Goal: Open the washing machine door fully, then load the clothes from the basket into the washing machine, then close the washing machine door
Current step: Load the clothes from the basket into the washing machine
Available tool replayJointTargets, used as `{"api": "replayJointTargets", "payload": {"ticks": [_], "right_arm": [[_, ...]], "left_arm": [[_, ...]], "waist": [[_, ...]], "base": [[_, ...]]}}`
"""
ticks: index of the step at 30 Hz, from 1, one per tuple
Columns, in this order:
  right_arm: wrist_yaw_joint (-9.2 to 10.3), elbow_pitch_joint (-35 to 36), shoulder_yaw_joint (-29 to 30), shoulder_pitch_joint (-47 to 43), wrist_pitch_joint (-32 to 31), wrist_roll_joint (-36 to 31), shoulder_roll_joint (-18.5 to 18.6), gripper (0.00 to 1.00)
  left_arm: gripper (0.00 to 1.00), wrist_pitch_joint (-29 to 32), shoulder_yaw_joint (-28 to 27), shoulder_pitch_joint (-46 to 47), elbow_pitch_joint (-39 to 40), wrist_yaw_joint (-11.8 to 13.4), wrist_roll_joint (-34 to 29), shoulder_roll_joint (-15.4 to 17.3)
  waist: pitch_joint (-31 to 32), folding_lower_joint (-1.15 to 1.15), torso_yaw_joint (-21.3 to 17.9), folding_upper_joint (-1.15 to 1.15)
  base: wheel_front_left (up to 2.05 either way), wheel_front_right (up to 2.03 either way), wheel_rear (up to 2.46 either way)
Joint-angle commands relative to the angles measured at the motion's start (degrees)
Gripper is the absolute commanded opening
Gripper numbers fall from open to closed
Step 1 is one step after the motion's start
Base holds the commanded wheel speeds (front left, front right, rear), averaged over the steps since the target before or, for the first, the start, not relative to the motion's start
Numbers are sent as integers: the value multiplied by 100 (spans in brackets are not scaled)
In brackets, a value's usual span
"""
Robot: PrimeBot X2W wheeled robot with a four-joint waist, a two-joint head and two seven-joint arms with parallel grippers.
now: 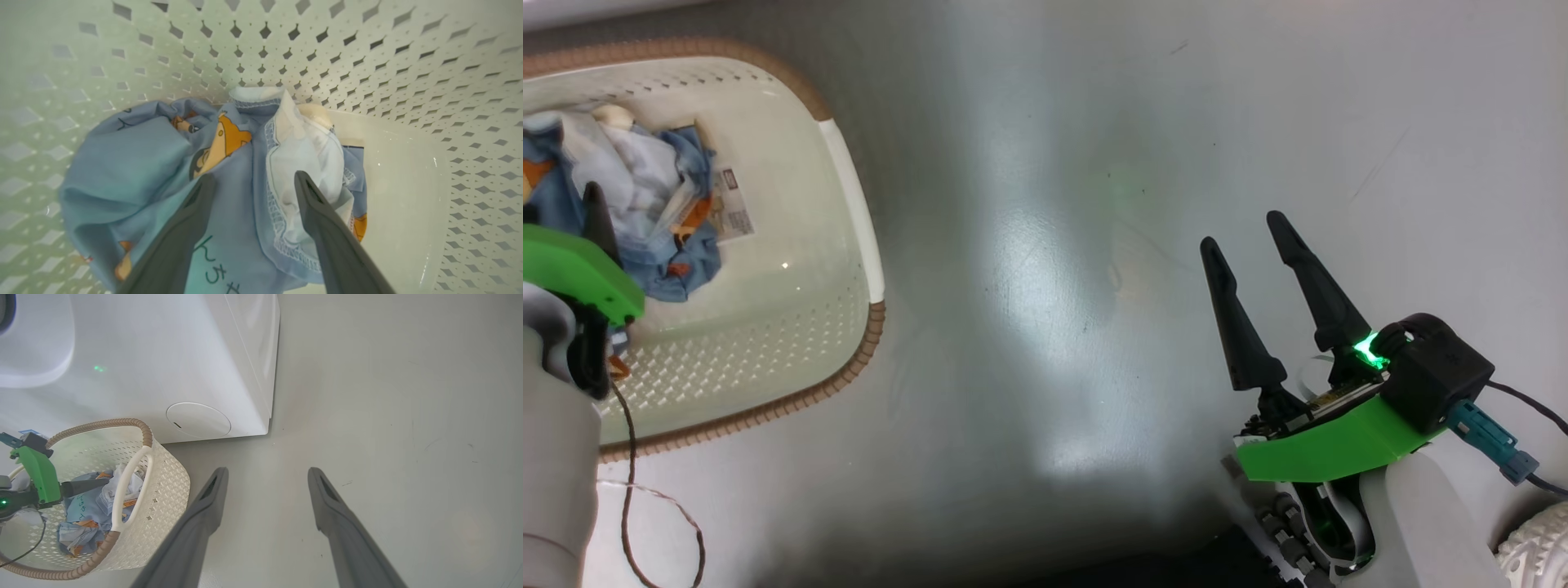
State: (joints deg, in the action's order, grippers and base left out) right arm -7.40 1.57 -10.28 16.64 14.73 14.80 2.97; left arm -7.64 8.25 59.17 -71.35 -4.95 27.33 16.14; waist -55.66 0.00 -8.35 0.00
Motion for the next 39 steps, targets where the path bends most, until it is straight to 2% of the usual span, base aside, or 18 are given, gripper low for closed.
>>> {"api": "replayJointTargets", "payload": {"ticks": [1, 8, 12, 16, 17, 18, 19, 28, 39], "right_arm": [[-9, 117, -145, -162, 27, 65, -10, 100], [-9, 99, -226, -138, 27, 148, -10, 100], [-9, 113, -266, -142, 27, 183, -10, 100], [-9, 115, -297, -142, 27, 227, -10, 100], [-9, 116, -303, -143, 27, 238, -10, 100], [-9, 117, -309, -143, 27, 249, -10, 100], [-9, 118, -313, -142, 27, 258, -10, 100], [-9, 111, -297, -101, 27, 290, -10, 100], [-9, 66, -240, -23, 27, 286, -10, 100]], "left_arm": [[100, 35, -49, -93, -20, 89, -43, 260], [100, 492, 372, 64, -165, 394, -408, 324], [100, 613, 736, 122, -187, 466, -743, 379], [99, 654, 796, 141, -204, 505, -763, 407], [74, 677, 800, 133, -209, 513, -756, 412], [34, 717, 801, 115, -214, 518, -743, 414], [0, 736, 803, 97, -218, 525, -734, 423], [0, 693, 793, -7, -235, 491, -624, 431], [0, 46, 817, -150, -222, 239, -490, 229]], "waist": [[-15, 0, -9, 0], [-53, 0, -68, 0], [-70, 0, -107, 0], [-89, 0, -154, 0], [-91, 0, -164, 0], [-95, 0, -173, 0], [-100, 0, -179, 0], [-103, 0, -179, 0], [297, 0, -76, 0]], "base": [[0, 0, 0], [0, 0, 0], [0, 0, 0], [0, 0, 0], [0, 0, 0], [0, 0, 0], [0, 0, 0], [0, 0, 0], [0, 0, 0]]}}
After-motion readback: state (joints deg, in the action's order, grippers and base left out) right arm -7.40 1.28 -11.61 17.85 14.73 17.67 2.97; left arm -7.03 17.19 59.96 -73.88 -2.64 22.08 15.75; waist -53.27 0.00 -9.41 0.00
